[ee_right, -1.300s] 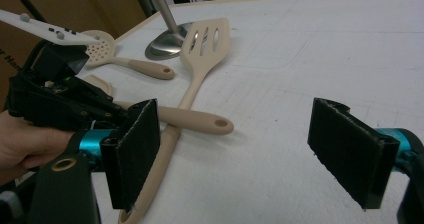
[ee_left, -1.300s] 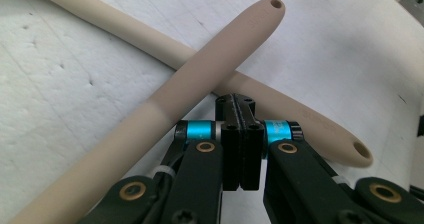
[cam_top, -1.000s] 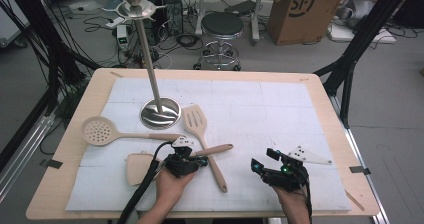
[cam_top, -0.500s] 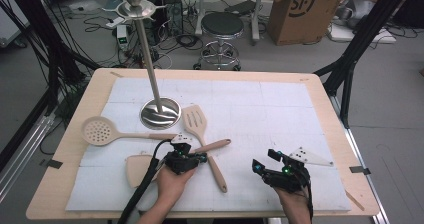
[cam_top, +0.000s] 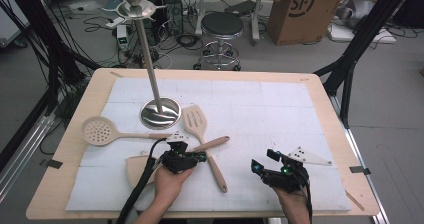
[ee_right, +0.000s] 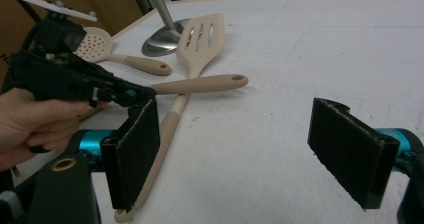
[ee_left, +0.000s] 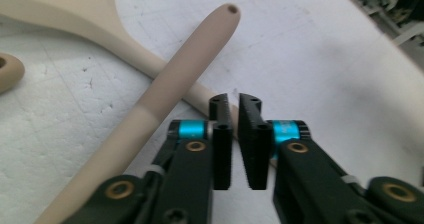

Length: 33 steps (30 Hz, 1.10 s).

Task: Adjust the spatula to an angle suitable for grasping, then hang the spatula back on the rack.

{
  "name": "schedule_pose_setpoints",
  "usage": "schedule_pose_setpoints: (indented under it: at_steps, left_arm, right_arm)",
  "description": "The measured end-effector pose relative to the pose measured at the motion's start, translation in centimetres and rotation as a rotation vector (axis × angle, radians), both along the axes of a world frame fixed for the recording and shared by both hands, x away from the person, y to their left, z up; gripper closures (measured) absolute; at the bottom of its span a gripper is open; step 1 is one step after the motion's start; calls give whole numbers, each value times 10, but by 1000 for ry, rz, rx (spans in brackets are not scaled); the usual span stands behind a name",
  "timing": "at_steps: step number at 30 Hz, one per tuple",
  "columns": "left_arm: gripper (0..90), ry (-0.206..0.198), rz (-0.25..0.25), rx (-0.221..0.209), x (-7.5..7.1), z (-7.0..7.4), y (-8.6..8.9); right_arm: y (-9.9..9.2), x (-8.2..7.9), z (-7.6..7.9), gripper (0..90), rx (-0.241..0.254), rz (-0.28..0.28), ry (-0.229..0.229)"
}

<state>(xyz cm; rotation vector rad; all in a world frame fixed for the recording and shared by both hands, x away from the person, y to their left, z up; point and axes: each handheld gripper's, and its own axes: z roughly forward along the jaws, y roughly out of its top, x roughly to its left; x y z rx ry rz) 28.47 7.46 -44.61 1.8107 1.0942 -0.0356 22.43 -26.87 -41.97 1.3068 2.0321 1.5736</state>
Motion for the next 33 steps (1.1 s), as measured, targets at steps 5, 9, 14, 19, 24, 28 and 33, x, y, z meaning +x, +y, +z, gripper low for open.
schedule_pose_setpoints:
  at_steps: [5, 9, 14, 19, 24, 28, 33]
  left_arm:
    - [603, -19, 0, -10, 1, 16, 16]
    - [516, -20, 11, -6, 6, 20, 27]
    - [477, -13, 0, -4, 7, 22, 32]
    - [465, -13, -5, -3, 8, 24, 36]
    - [420, -4, -5, -5, 11, 26, 45]
    - [426, -15, -9, 31, 16, 24, 50]
    - [466, 34, -34, 37, 22, 21, 52]
  right_arm:
    - [0, -2, 0, 209, -2, 2, 0]
    - [0, -2, 0, 209, -6, 4, 1]
    - [0, -2, -1, 209, -11, 3, 4]
    - [1, -2, -2, 209, -7, 5, 7]
    - [1, -3, -2, 209, -10, 7, 4]
    - [1, -2, -2, 209, -8, 7, 2]
    - [2, -2, -2, 209, -9, 10, 6]
